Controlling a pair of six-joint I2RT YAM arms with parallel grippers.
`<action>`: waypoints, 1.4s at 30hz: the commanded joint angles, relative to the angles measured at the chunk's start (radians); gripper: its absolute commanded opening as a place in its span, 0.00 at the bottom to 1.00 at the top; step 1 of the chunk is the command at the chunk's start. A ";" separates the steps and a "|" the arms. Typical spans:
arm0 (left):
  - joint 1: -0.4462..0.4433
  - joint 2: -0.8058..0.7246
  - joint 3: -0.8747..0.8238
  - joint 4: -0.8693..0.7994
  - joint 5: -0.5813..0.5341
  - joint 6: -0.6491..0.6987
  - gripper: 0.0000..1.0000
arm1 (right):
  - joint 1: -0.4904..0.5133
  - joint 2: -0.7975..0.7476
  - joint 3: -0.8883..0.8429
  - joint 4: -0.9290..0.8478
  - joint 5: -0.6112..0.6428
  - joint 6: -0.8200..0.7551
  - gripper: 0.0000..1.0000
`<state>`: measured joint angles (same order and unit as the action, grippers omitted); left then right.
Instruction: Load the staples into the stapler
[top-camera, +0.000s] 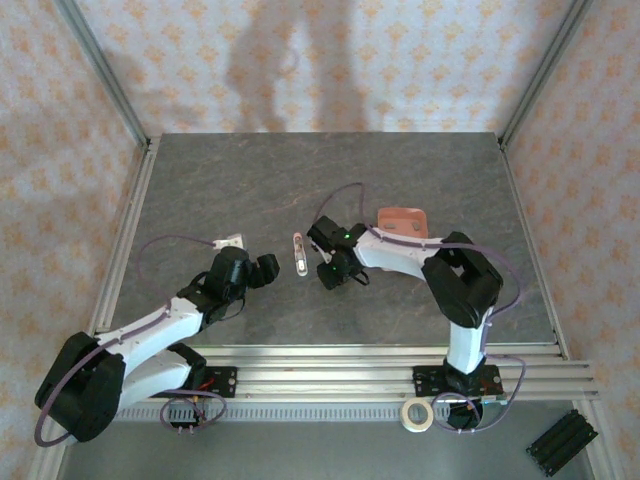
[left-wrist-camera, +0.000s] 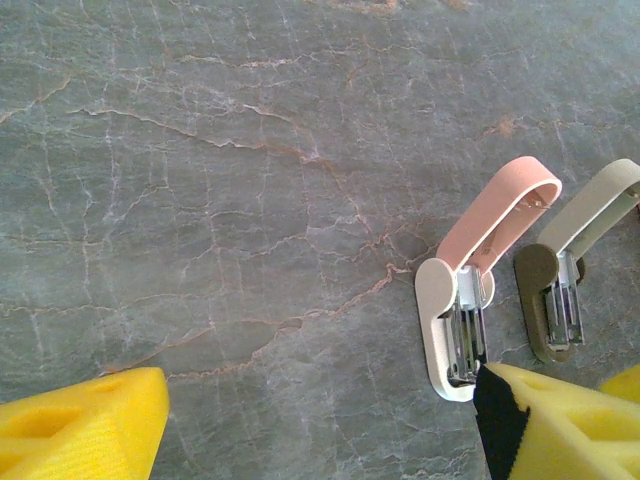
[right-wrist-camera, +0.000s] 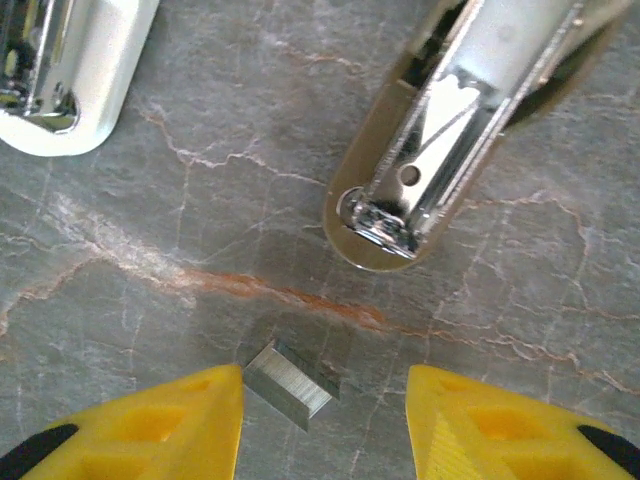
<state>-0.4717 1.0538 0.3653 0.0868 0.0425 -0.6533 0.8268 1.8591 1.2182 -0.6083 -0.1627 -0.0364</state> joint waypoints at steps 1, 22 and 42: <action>-0.003 -0.024 -0.006 -0.014 -0.042 0.012 0.81 | 0.006 0.025 0.038 -0.037 -0.011 -0.067 0.47; -0.003 -0.038 0.009 -0.041 -0.045 0.000 0.81 | -0.028 0.052 0.060 -0.088 -0.056 -0.057 0.22; -0.004 -0.030 0.011 -0.024 -0.038 -0.003 0.81 | -0.051 0.050 0.039 -0.113 -0.089 -0.034 0.32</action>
<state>-0.4713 1.0290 0.3653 0.0643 0.0357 -0.6544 0.7795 1.8839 1.2583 -0.6861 -0.2523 -0.0792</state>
